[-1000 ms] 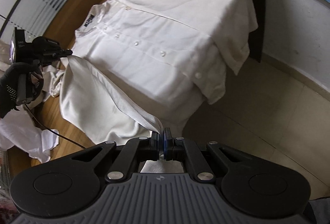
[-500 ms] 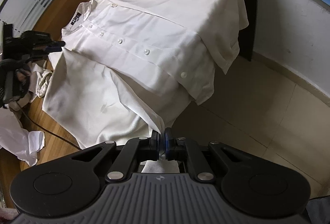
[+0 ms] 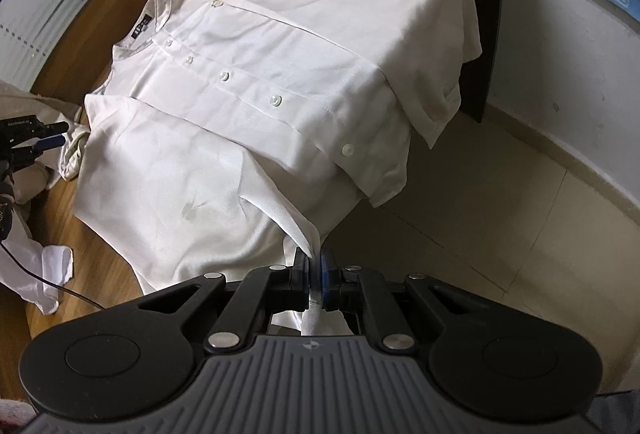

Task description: Fold clothes

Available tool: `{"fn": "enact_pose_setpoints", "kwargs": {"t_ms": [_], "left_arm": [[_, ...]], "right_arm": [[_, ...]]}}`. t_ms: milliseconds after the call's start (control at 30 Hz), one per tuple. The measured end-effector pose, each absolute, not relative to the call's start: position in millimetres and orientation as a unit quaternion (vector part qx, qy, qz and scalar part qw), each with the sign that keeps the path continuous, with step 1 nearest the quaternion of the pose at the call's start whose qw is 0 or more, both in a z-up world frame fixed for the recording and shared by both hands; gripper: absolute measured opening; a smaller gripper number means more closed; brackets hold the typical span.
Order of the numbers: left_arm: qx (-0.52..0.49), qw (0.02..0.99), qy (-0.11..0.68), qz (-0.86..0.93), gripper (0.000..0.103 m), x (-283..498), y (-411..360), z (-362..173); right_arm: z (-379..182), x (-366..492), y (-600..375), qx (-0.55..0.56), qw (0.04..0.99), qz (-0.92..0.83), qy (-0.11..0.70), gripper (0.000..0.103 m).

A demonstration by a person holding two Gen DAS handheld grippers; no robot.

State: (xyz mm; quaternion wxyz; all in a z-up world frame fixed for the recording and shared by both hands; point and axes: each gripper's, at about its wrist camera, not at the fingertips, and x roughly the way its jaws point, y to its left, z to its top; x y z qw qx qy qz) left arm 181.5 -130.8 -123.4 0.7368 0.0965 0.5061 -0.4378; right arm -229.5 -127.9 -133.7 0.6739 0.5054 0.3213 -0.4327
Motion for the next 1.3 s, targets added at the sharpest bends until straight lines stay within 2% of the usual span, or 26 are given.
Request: {"fn": "enact_pose_setpoints", "kwargs": {"t_ms": [300, 333, 367, 400, 433, 567, 633, 933, 1300], "left_arm": [[0.092, 0.738, 0.513, -0.429, 0.032, 193.3, -145.3, -137.7], [0.092, 0.736, 0.515, -0.430, 0.032, 193.7, -146.6, -138.9], [0.092, 0.735, 0.516, -0.430, 0.032, 194.2, -147.9, -140.0], [0.091, 0.734, 0.517, -0.431, 0.032, 194.6, -149.3, -141.1], [0.091, 0.733, 0.518, -0.432, 0.032, 195.0, -150.6, -142.3], [0.098, 0.723, 0.520, -0.444, 0.032, 187.9, -147.0, -144.0], [0.107, 0.716, 0.518, -0.457, 0.033, 177.1, -138.0, -142.6], [0.147, 0.677, 0.507, -0.513, 0.037, 129.0, -97.6, -136.3], [0.212, 0.655, 0.486, -0.538, 0.043, 93.9, -65.2, -145.6]], "right_arm": [[-122.3, -233.8, -138.5, 0.465, 0.666, -0.481, 0.331, 0.009], [-122.1, -234.0, -138.6, 0.460, 0.664, -0.485, 0.334, 0.022], [-121.1, -233.4, -137.9, 0.456, 0.665, -0.487, 0.335, 0.030], [-119.5, -232.4, -136.7, 0.451, 0.667, -0.488, 0.336, 0.044], [-117.9, -231.5, -135.4, 0.446, 0.669, -0.489, 0.337, 0.048], [-111.4, -223.7, -126.5, 0.435, 0.683, -0.483, 0.333, 0.049], [-109.9, -218.2, -121.1, 0.435, 0.688, -0.477, 0.332, 0.054], [-122.6, -184.4, -99.5, 0.429, 0.723, -0.412, 0.351, 0.054], [-152.0, -137.9, -69.1, 0.373, 0.760, -0.344, 0.406, 0.055]]}}
